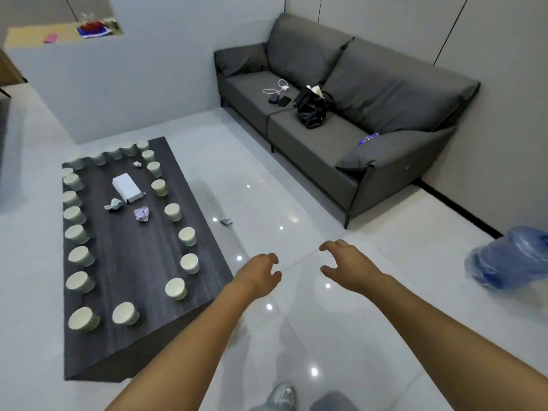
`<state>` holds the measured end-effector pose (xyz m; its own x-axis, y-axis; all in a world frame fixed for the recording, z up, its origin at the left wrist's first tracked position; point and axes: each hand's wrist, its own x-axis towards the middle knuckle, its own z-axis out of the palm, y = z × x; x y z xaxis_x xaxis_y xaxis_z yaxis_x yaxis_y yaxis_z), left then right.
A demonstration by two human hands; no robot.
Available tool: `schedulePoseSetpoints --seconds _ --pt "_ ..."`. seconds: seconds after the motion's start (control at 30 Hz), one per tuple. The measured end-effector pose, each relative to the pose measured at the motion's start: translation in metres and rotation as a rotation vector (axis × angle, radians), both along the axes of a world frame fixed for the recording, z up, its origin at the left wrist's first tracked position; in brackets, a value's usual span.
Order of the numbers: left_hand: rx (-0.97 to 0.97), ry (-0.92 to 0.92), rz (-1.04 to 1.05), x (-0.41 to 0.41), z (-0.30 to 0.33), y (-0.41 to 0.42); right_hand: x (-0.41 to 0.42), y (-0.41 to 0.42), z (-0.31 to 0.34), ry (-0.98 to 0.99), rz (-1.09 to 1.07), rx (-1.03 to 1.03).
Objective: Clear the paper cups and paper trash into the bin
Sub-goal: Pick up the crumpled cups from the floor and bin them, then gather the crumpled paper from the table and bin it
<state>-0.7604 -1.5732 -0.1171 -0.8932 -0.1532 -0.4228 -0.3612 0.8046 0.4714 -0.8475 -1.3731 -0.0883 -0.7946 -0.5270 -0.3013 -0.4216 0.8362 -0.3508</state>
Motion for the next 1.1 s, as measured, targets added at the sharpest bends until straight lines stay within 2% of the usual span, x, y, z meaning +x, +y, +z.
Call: schedulePoseSetpoints --seconds 0.23,0.53,0.83,1.1 --pt "0.017 -0.047 0.108 -0.128 -0.020 -0.035 -0.161 -0.040 -0.019 -0.028 0.117 0.014" --pt "0.037 -0.076 0.389 -0.271 -0.034 -0.088 -0.375 -0.134 -0.040 -0.024 0.337 0.092" --pt "0.067 -0.146 0.698 -0.331 -0.058 -0.188 -0.461 -0.302 -0.067 -0.111 0.644 0.075" --pt "0.102 -0.203 0.831 -0.402 -0.097 -0.311 -0.533 -0.449 -0.107 -0.172 0.759 0.139"
